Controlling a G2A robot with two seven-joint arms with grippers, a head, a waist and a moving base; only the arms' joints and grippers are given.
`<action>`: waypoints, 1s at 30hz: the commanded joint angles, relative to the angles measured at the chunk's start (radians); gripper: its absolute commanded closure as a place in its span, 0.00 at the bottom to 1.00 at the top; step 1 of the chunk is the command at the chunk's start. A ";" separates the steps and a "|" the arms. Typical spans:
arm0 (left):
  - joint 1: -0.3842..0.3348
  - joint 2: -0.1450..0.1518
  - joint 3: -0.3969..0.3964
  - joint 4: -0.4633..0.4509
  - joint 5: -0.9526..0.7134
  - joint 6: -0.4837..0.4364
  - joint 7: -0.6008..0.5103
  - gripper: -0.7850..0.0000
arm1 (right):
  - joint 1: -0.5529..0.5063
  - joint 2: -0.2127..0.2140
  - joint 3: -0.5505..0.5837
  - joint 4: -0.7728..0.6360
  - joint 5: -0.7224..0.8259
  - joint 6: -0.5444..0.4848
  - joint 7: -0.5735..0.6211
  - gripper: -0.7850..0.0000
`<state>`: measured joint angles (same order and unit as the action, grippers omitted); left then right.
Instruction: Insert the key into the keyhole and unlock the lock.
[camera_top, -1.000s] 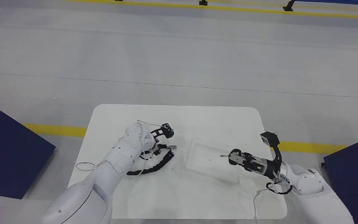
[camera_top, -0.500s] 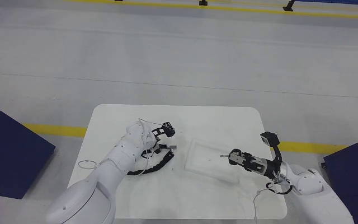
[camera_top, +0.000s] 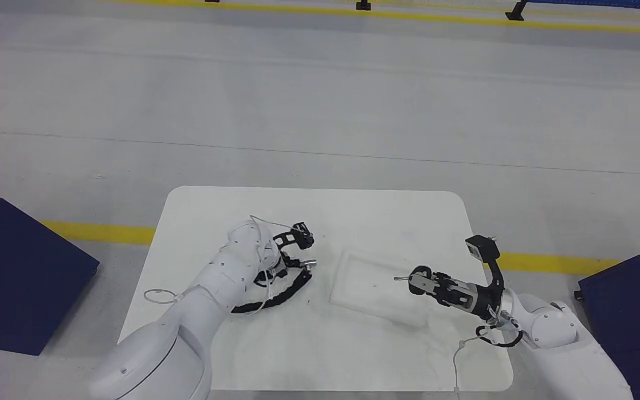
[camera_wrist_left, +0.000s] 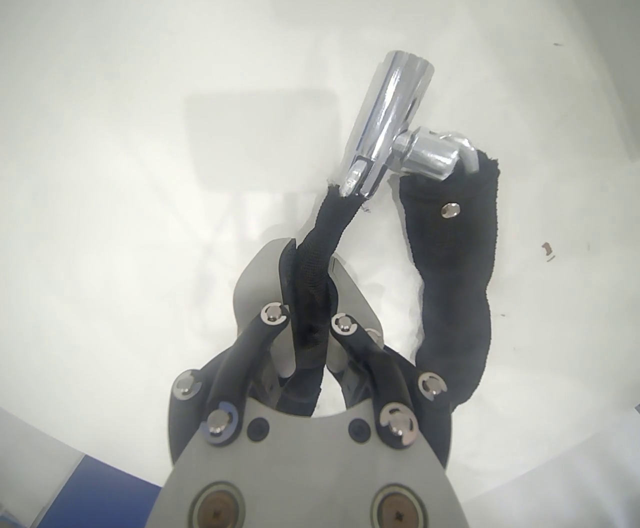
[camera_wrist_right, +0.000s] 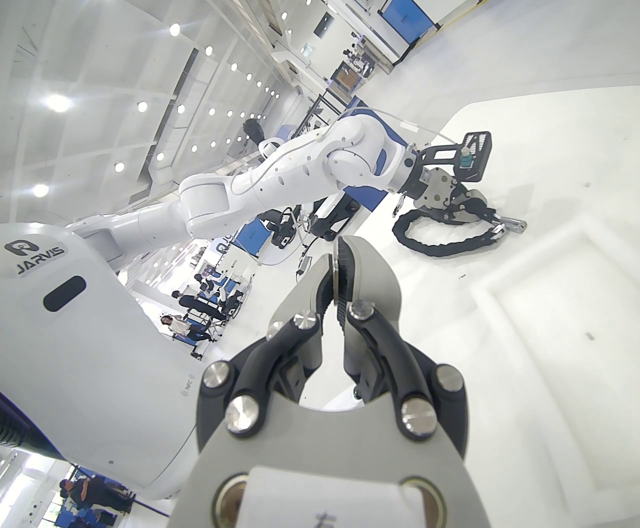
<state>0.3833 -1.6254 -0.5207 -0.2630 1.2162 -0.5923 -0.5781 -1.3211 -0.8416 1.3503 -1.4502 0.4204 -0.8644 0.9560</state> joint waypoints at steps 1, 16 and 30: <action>-0.001 -0.001 0.002 0.000 0.010 0.010 0.014 1.00 | 0.000 0.000 0.000 0.000 0.000 0.000 0.000 1.00; 0.077 0.036 0.070 -0.098 0.281 0.306 0.231 1.00 | 0.000 0.000 0.000 0.000 0.000 0.000 0.000 1.00; 0.330 0.215 -0.030 -0.585 0.544 0.608 0.249 1.00 | 0.000 0.000 0.000 0.000 0.000 0.000 0.000 1.00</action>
<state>0.6804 -1.4325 -0.5330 -0.7774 1.7215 -0.0079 -0.3099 -1.3211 -0.8416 1.3503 -1.4502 0.4204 -0.8644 0.9560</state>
